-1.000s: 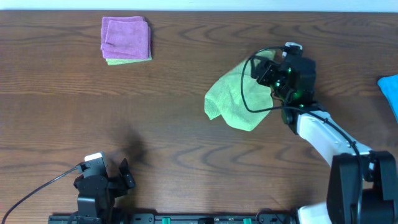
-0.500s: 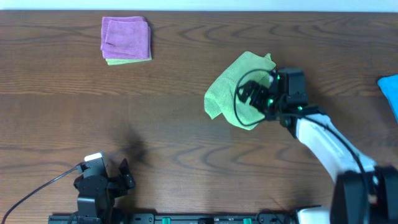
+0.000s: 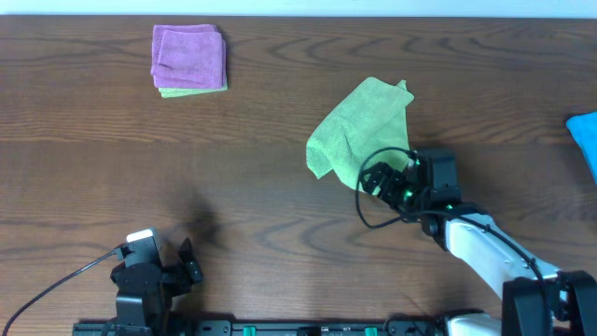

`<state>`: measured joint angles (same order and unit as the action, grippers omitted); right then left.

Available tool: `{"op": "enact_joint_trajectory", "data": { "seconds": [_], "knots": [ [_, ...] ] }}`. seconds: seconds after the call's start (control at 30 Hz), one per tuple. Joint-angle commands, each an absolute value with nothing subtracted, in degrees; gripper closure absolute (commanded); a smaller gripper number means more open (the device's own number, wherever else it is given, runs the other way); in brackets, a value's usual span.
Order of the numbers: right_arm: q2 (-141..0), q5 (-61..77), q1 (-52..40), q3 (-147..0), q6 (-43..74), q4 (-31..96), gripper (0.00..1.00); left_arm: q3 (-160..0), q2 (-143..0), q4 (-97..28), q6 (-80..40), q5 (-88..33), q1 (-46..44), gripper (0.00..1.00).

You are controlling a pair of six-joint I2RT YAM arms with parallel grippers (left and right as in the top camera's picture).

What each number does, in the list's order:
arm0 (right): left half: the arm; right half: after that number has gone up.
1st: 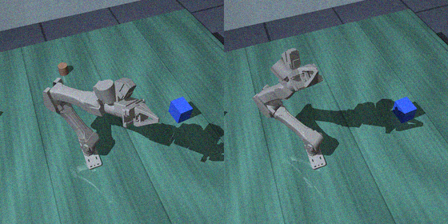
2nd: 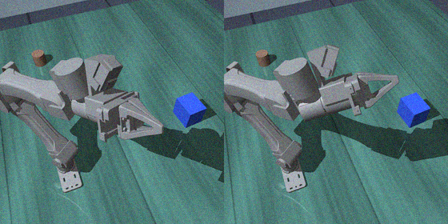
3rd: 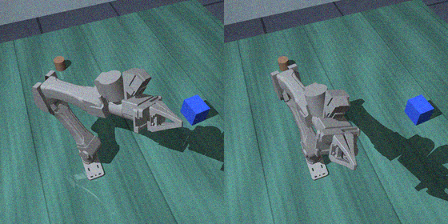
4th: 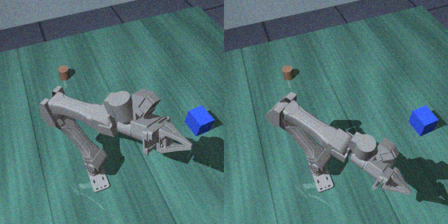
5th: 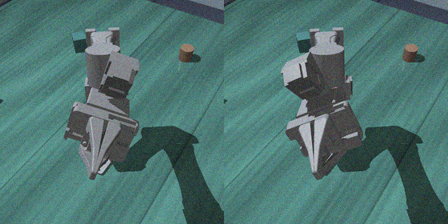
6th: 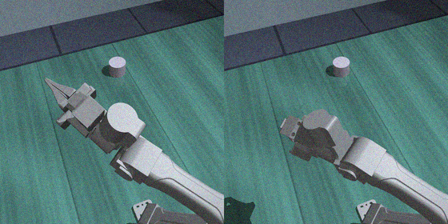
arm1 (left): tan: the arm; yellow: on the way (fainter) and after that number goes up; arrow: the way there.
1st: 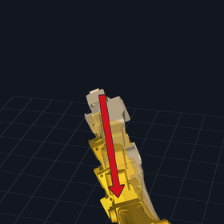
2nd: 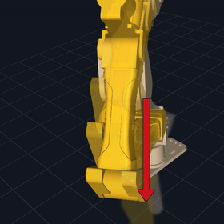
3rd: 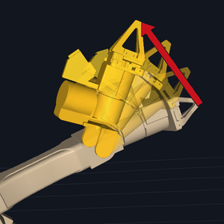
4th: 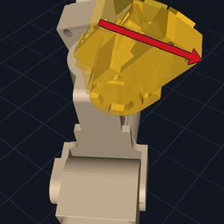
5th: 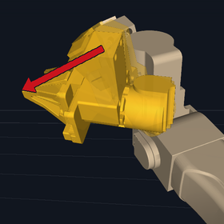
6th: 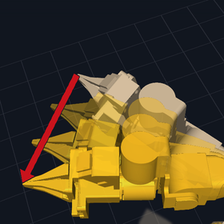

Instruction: Fold the cloth

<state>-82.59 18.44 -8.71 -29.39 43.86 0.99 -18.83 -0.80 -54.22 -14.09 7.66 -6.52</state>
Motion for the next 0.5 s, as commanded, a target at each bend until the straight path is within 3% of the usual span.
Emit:
{"op": "enact_joint_trajectory", "data": {
  "seconds": [0.0, 0.1, 0.23, 0.4, 0.43, 0.47],
  "knots": [
    [-82.72, 16.47, -7.79, -28.05, 45.21, -0.67, 0.17, -17.98, -0.36, -57.21, -12.84, 7.64, -6.28, 0.05],
    [-82.74, 14.94, -7.79, -28.05, 45.25, -3.77, 0.62, -17.98, -0.36, -57.21, -12.84, 7.64, -6.28, 0.05],
    [-82.83, 11.97, -7.79, -28.05, 45.23, -4.73, 0.96, -17.98, -0.36, -57.21, -12.84, 7.64, -6.28, 0.05],
    [-82.85, 11.6, -7.79, -28.08, 45.17, -4.47, 0.99, -17.98, -0.36, -57.21, -12.84, 7.64, -6.28, 0.05],
    [-82.83, 12.12, -7.86, -28.05, 45.19, -4.05, 0.92, -17.98, -0.36, -57.21, -12.84, 7.64, -6.28, 0.05],
    [-82.83, 12.71, -7.92, -28.05, 45.19, -3.75, 0.72, -17.98, -0.36, -57.21, -12.84, 7.64, -6.28, 0.05]
  ]
}}
